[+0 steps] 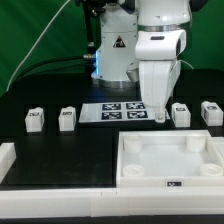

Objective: Assemble one leg

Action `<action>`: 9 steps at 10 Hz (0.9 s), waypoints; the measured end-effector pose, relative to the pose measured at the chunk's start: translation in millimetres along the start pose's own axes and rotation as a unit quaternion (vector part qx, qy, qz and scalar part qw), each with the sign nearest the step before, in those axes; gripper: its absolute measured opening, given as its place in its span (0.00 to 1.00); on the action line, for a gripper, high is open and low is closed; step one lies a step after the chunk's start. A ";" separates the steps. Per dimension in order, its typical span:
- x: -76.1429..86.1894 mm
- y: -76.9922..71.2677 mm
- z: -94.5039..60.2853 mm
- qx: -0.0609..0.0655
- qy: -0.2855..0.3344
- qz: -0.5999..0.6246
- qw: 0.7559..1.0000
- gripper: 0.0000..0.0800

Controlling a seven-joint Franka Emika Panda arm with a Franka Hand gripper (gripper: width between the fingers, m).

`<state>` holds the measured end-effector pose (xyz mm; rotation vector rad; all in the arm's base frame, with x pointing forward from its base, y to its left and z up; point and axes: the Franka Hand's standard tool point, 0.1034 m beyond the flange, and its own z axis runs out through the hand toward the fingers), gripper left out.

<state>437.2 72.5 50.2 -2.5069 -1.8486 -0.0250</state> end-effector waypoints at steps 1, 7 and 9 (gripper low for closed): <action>0.2 -0.1 0.0 0.000 0.001 0.042 0.999 0.81; 28.3 -28.6 3.3 0.006 0.014 0.456 0.890 0.81; 51.7 -44.2 4.5 0.012 0.014 0.520 0.854 0.81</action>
Offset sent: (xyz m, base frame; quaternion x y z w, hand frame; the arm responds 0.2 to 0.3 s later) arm -0.0246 -0.0065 0.0005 -0.0137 0.0200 0.4283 0.9033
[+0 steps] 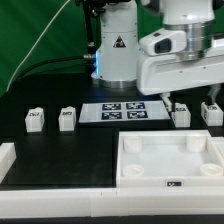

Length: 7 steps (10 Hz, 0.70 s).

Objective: Assemble one leg

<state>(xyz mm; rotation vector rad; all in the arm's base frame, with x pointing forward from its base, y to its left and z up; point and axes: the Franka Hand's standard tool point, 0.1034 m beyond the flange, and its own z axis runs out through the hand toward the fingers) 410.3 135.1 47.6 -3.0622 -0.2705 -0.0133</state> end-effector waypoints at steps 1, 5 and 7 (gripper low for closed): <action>-1.5 -21.9 1.4 0.001 -0.001 0.021 1.000 0.81; 5.9 -48.4 4.5 0.008 -0.001 0.043 0.999 0.81; 6.0 -48.2 4.5 0.006 -0.013 0.041 0.999 0.81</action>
Offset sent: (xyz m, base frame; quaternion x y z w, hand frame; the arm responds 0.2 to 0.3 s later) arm 0.0150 0.0328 0.0011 0.0352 -0.0056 0.0816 0.9960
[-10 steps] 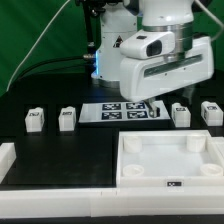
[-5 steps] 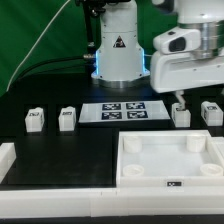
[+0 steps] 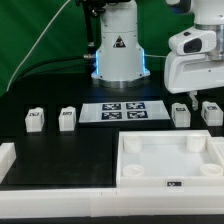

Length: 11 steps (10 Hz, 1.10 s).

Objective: Assemble one leg

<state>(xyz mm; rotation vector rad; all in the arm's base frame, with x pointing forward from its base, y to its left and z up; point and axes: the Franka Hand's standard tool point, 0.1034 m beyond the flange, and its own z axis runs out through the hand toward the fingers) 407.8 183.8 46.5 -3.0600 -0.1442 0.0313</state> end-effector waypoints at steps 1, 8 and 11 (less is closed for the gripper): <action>-4.0 1.8 1.3 -0.004 -0.021 -0.002 1.000 0.81; -15.0 -1.1 9.8 -0.036 -0.338 0.004 0.940 0.81; -17.0 -2.9 23.2 -0.036 -0.336 0.007 0.941 0.81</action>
Offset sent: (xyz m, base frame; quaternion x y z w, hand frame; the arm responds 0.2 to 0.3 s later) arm -0.0025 0.0048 -0.0036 -0.0214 -0.2710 0.0244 0.9620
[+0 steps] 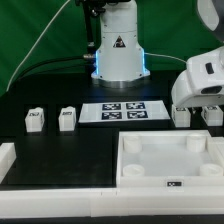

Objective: Assemble one leg

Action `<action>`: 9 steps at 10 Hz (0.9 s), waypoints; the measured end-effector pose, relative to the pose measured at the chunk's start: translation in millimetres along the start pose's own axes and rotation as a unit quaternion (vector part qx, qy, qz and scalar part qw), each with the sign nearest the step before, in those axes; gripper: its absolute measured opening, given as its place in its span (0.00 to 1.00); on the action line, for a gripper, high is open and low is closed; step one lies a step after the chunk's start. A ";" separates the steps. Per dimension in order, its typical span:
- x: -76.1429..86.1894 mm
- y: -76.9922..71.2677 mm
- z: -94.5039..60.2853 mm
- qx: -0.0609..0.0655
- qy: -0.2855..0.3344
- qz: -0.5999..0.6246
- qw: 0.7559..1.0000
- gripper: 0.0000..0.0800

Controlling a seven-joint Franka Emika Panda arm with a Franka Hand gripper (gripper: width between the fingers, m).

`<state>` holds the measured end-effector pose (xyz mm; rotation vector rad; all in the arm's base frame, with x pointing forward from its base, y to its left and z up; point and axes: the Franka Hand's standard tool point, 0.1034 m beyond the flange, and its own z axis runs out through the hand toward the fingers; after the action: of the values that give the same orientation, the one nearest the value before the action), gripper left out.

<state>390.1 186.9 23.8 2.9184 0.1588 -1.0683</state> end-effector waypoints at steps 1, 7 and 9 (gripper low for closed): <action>0.0 -3.2 2.8 -0.001 0.000 0.003 1.000 0.81; 2.9 -4.9 19.3 -0.007 -0.056 0.009 0.998 0.81; 2.1 -5.0 20.0 -0.008 -0.057 0.008 0.998 0.81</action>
Offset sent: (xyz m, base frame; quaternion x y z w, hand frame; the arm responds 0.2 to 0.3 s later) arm -0.0053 -0.0011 -0.0110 0.0071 0.0051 0.0099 0.9999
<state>378.3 190.9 7.2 2.8309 0.1386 -1.2211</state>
